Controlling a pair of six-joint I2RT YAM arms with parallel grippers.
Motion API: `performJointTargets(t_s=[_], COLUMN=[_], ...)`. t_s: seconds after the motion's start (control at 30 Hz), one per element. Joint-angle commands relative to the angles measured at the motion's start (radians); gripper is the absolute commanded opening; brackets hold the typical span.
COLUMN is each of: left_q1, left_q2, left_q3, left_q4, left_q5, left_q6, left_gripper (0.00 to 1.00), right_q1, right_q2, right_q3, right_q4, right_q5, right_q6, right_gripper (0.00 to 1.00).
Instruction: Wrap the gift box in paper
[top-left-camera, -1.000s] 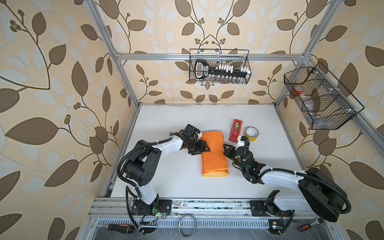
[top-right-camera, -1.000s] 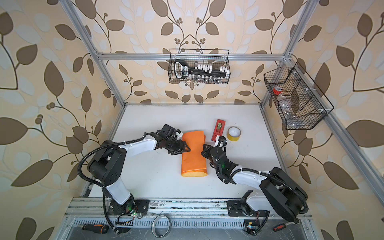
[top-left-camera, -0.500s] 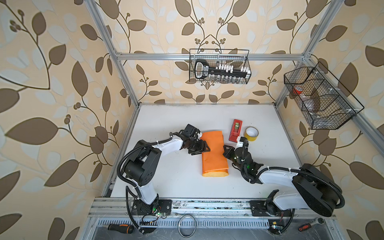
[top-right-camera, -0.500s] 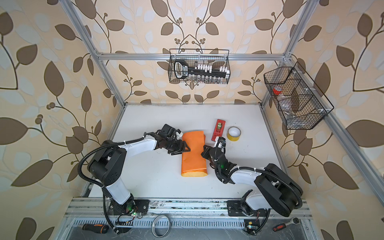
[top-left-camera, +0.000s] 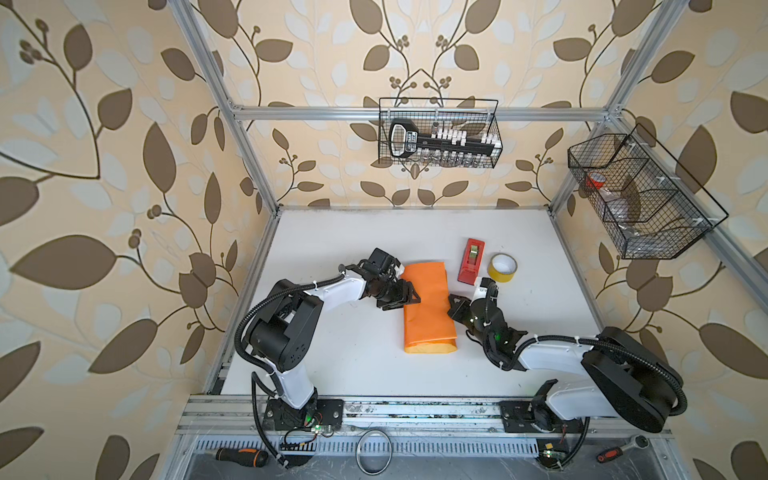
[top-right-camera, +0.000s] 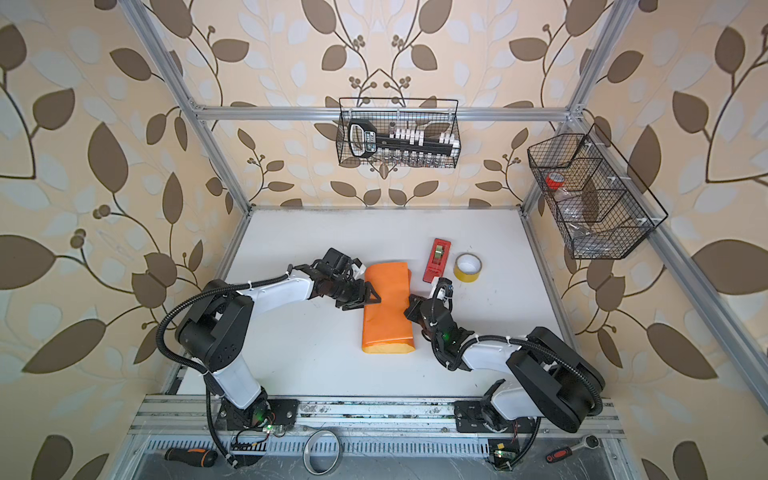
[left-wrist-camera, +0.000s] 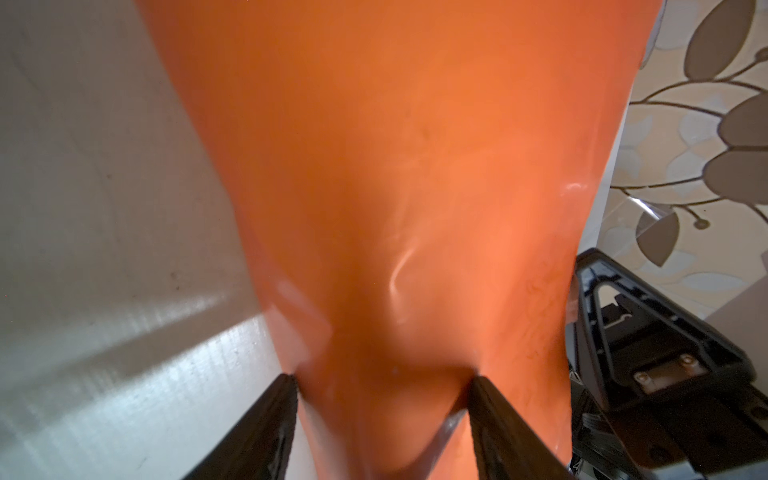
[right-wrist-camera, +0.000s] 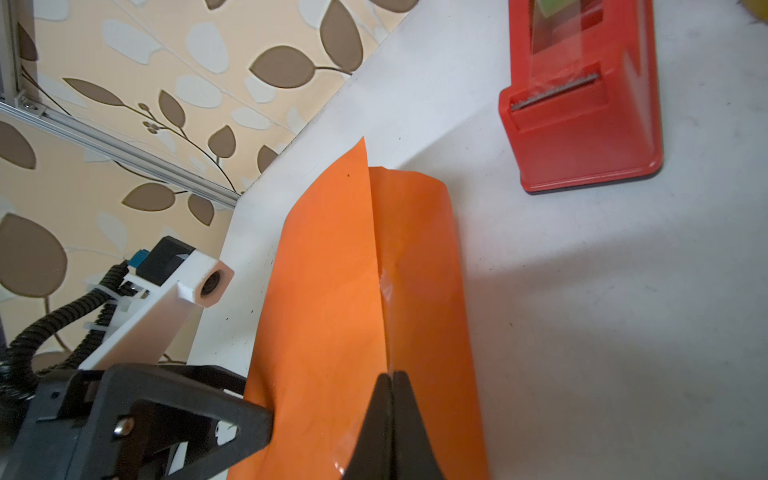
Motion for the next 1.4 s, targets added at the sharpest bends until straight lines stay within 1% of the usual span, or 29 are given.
performJointTargets(t_s=[0.0,0.33,0.8,0.97,1.1,1.13,1.2,1.3,1.37], left_q1=[-0.003,-0.003,-0.002,-0.003,-0.002,-0.003,-0.002,-0.003,-0.003], left_q2=[0.057,0.062,0.058,0.058,0.058,0.059,0.063,0.064,0.061], left_q3=[-0.035,-0.034,-0.034,-0.035,-0.034,-0.034,-0.032,-0.031,-0.028], left_q4=[-0.099,-0.095,-0.094,-0.094,-0.095,-0.094,-0.094,-0.095,-0.094], left_q5=[-0.125,-0.122,-0.122,-0.121,-0.123,-0.123,-0.122,-0.12,-0.12], left_q6=[0.016,0.015,0.013,0.013,0.013,0.013,0.013,0.013,0.012], left_gripper=[0.66,0.67,0.66,0.66,0.66,0.66,0.66,0.66,0.66], right_q1=[-0.001,-0.012,-0.006,-0.006,-0.007,-0.009,-0.029,-0.07,-0.102], right_q2=[0.001,-0.023,-0.006,-0.005,-0.026,-0.034,-0.059,-0.136,-0.201], right_q3=[-0.022,-0.025,-0.035,-0.025,0.005,0.016,0.045,0.062,0.069], right_q4=[0.009,-0.008,-0.066,-0.077,-0.13,-0.151,-0.228,-0.324,-0.401], right_q5=[-0.014,-0.039,-0.059,-0.083,-0.103,-0.112,-0.134,-0.168,-0.188], right_q6=[-0.009,-0.018,-0.02,-0.038,-0.066,-0.076,-0.097,-0.135,-0.169], right_gripper=[0.06,0.2,0.34,0.39,0.44,0.5,0.66,0.78,0.84])
